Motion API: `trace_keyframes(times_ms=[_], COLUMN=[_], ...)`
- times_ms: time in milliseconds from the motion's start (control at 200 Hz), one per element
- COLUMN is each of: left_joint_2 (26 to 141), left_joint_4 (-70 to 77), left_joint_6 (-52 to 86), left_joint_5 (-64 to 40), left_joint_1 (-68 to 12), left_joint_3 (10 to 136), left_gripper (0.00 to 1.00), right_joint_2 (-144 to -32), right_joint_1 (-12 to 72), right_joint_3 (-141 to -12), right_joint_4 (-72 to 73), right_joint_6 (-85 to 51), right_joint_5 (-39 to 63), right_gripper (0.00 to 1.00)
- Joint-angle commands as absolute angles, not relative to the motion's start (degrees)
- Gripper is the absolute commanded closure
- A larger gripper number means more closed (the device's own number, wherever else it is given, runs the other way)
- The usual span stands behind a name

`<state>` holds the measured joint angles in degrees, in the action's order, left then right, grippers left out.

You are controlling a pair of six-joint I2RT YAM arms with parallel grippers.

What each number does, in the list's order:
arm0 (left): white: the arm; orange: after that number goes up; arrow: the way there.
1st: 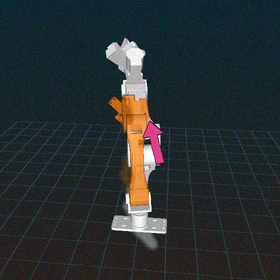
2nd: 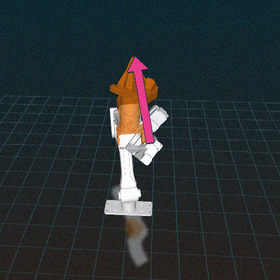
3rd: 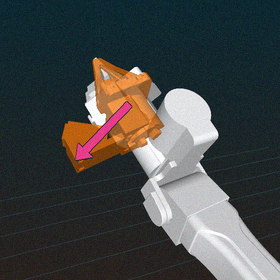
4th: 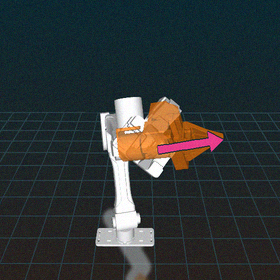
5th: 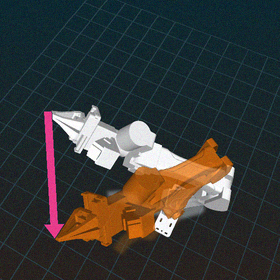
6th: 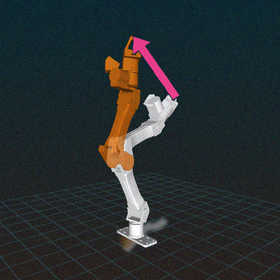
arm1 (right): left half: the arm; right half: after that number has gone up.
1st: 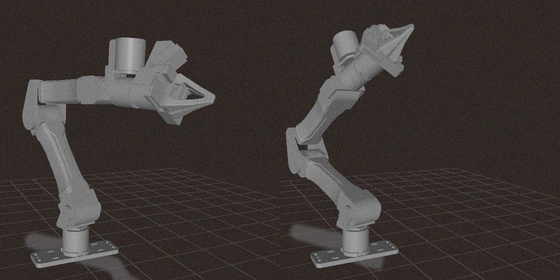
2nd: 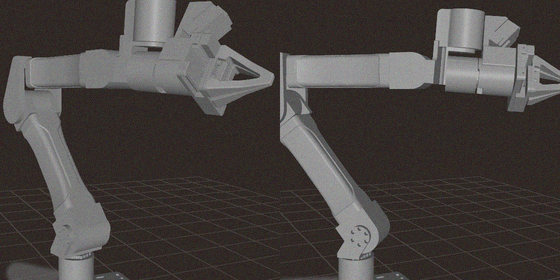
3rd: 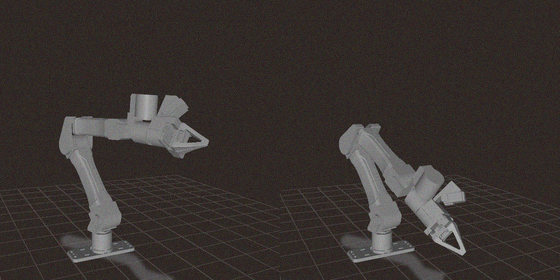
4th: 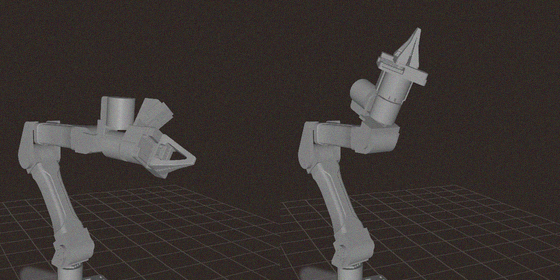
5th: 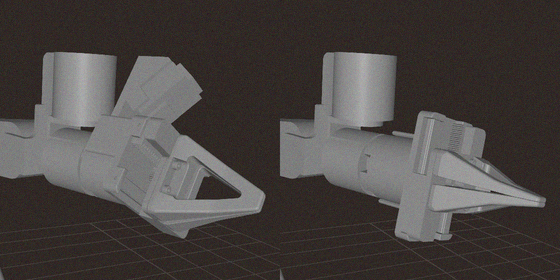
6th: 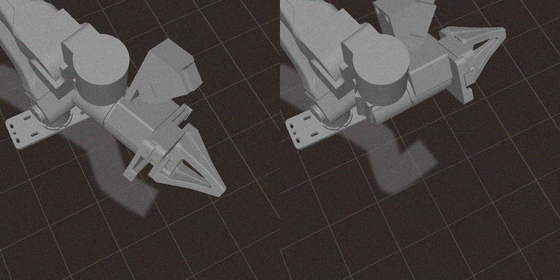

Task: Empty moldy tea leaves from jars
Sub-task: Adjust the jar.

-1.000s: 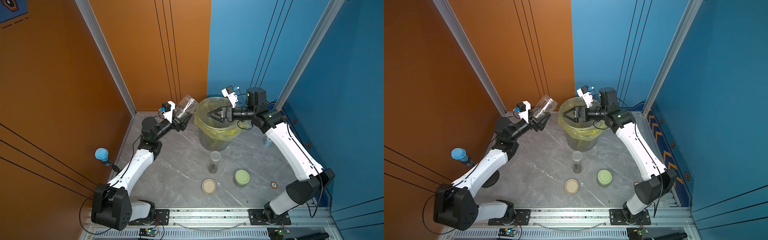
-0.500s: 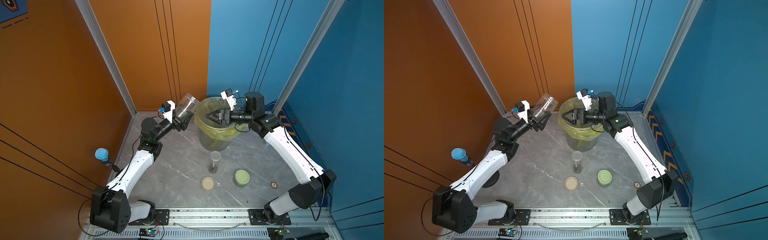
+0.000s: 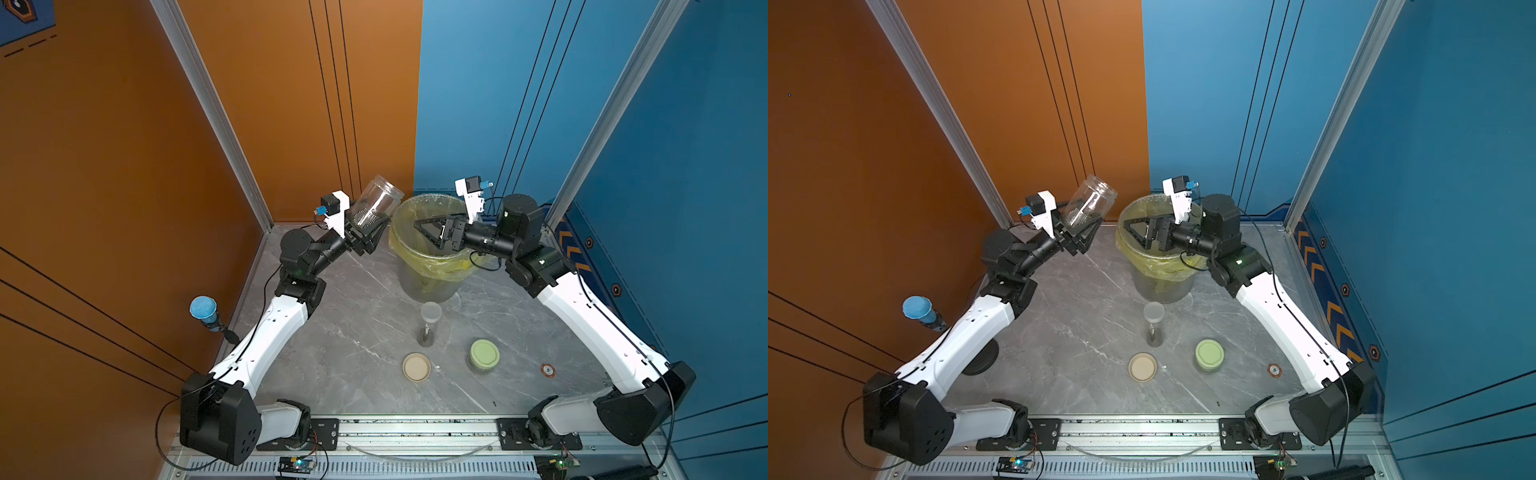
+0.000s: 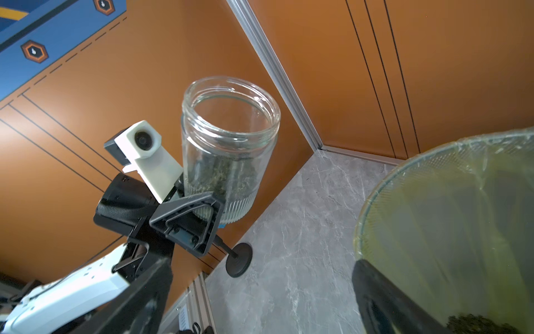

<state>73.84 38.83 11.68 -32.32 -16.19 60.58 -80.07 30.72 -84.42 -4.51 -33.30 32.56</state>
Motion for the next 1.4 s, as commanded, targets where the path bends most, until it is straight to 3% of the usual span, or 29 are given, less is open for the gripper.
trace_keyframes(times_ms=[0,215,516,731,911,996,1056,1162,1297,1397], left_joint_2=[73.66,73.05,74.34,74.7,73.92,73.63,73.51,73.49,73.57,73.16], left_joint_4=[42.5,39.83,39.77,39.86,39.74,39.12,39.07,39.12,38.14,35.87], left_joint_6=[12.33,12.73,12.51,12.41,12.65,13.07,13.3,13.72,13.93,13.8], left_joint_5=[-31.03,-30.75,-30.34,-30.3,-30.49,-30.86,-30.86,-31.27,-31.97,-32.38], left_joint_1=[-17.3,-17.46,-18.84,-19.58,-19.43,-19.25,-19.13,-19.02,-18.85,-18.84], left_joint_3=[64.03,65.24,66.23,66.48,65.78,65.79,65.66,65.5,65.53,65.94], left_gripper=[0.75,0.75,0.75,0.75,0.75,0.75,0.75,0.75,0.75,0.75], right_joint_2=[-78.66,-78.67,-79.2,-79.88,-77.66,-75.5,-73.05,-68.94,-66.9,-65.77], right_joint_1=[33.74,31.76,30.94,32.84,29.72,29.26,30.25,32.76,33.05,36.1], right_joint_3=[-81.61,-85.67,-79.13,-78.46,-83.61,-84.27,-82.52,-76.16,-72.39,-67.14], right_joint_4=[9.69,-0.03,17.81,21.3,0.63,-8.67,-12.87,-12.54,-10.41,-2.71], right_joint_6=[-40.43,-33.7,-50.21,-50.2,-32.87,-17.11,-4.66,16.47,28.88,45.72], right_joint_5=[26.74,26.53,26.61,25.17,25.98,24.63,18.22,7.09,3.34,-3.57], right_gripper=[0.0,0.0,0.0,0.0,0.0,0.0,0.0,0.0,0.0,0.0])
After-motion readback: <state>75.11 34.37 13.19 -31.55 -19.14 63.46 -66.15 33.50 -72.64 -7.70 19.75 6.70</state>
